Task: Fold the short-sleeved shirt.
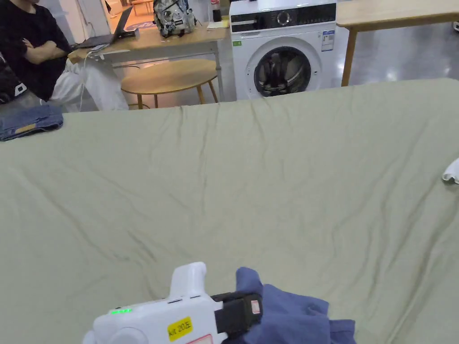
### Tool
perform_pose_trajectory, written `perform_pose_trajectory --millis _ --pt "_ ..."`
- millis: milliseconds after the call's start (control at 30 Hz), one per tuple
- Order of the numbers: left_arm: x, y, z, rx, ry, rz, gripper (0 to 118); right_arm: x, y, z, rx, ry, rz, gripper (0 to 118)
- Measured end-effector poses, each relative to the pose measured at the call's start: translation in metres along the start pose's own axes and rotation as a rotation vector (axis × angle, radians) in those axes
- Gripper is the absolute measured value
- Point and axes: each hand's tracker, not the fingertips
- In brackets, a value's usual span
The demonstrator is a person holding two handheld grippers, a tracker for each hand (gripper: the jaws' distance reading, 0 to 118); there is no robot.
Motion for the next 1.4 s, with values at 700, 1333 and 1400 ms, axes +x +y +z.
perform_pose_trajectory --millis 700,1333,1400 --pt "0.026 -0.034 -0.099 -0.205 -0.072 -0.055 0 0.009 -0.008 -0.008 -0.045 0.032 -0.077 0" --pt "-0.114 -0.03 0.042 0.113 -0.165 0.217 71 -0.024 0.018 -0.154 -0.398 0.02 0.024 0" --pt "-0.117 -0.032 0.018 0.07 -0.201 0.238 71 -0.025 0.019 -0.154 -0.397 0.026 0.003 0"
